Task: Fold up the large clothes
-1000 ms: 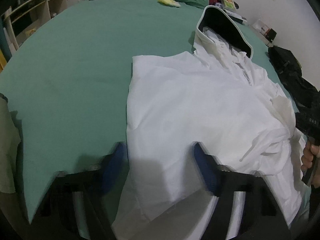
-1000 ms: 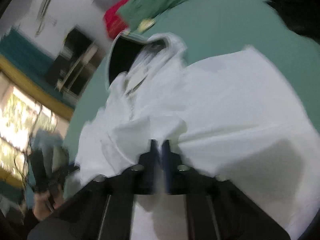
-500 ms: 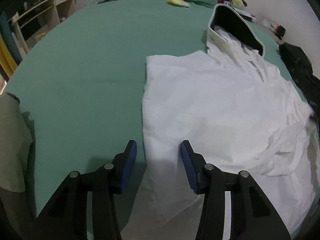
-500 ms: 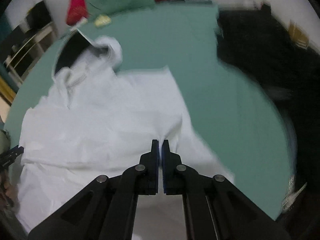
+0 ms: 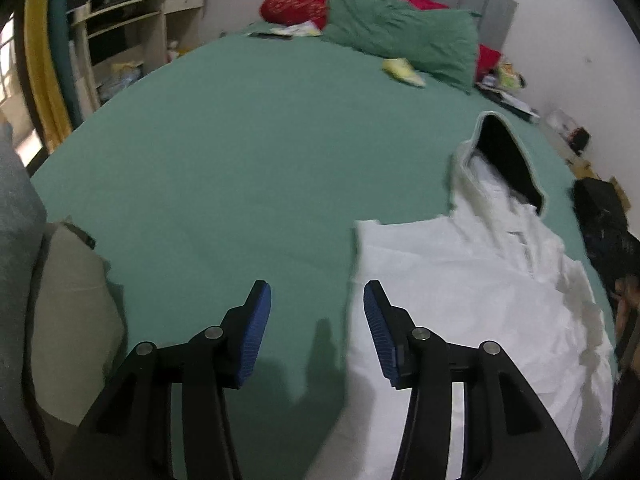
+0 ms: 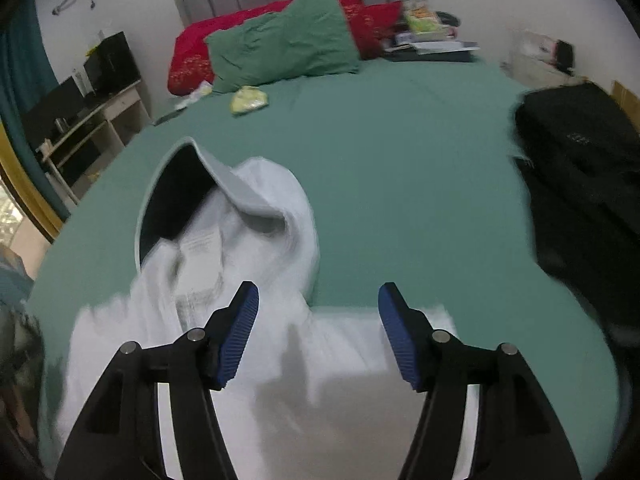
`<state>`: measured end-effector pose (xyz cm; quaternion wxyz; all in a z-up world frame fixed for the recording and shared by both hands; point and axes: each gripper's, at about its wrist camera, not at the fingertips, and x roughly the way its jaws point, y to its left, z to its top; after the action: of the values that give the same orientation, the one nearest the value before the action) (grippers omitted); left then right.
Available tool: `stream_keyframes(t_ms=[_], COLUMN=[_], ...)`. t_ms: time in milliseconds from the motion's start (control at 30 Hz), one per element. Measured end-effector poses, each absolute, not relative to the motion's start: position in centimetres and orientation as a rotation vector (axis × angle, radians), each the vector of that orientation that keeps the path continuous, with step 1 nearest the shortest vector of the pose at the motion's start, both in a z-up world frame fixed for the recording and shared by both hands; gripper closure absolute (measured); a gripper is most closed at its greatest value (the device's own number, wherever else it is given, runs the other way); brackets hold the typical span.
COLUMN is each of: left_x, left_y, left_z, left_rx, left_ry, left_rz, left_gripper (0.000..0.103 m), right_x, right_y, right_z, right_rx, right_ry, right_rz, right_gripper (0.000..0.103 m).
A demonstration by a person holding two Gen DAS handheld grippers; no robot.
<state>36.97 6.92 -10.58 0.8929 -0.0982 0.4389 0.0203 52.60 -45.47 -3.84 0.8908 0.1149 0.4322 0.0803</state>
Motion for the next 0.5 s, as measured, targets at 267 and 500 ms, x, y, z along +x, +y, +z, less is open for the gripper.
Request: stream_keyframes(t_ms=[267, 500], left_x=[38.1, 38.3], left_y=[8.9, 9.3], left_z=[-12.8, -13.4], left_rx=[-0.255, -0.256], left_ry=[0.973, 0.985], left_rz=[0.082, 0.078], left_gripper=[0.052, 0.052], right_x=[65.3, 66.5], right_y=[-44.5, -39.9], right_z=[-9.2, -11.2], right_rx=[0.596, 0.436], right_ry=[1.061, 1.171], right_rz=[0.157, 0.317], right_gripper=[0.04, 0.028])
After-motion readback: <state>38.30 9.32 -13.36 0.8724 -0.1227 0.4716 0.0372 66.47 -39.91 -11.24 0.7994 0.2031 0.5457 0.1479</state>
